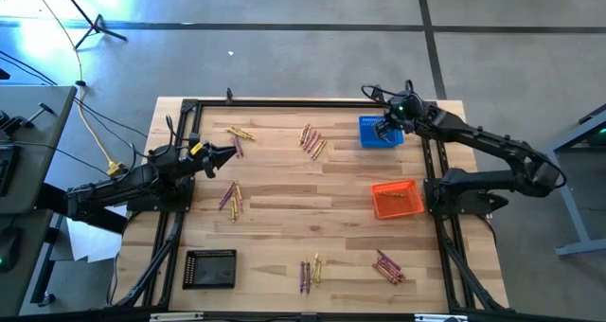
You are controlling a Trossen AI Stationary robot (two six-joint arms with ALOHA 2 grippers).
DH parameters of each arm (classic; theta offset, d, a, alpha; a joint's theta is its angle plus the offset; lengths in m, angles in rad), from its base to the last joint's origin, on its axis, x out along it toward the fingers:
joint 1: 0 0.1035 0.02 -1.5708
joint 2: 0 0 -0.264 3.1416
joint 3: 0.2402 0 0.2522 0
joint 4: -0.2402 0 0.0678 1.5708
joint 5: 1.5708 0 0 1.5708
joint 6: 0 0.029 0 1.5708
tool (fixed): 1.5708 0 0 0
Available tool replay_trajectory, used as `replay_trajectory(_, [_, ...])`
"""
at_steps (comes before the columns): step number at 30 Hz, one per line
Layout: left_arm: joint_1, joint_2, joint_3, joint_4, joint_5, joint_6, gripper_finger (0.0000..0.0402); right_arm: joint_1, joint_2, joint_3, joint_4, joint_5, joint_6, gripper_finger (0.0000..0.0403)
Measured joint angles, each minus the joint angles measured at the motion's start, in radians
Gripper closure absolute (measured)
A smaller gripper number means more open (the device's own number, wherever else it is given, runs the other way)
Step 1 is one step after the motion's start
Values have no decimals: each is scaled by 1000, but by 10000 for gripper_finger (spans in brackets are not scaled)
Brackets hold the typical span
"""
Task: Sort crayons
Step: Put the red crayon into the blue basket, then put the violet crayon into the black basket
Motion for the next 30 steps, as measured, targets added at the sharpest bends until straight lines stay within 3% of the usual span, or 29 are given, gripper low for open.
replay_trajectory(14, [0,0,0,0,0,0,296,-13,0,-53,50,-43,-39,326])
replay_trajectory(25, [0,0,0,0,0,0,296,-13,-39,-53,-10,-433,3,323])
replay_trajectory(30, [0,0,0,0,0,0,296,-13,-95,-53,-91,-487,4,323])
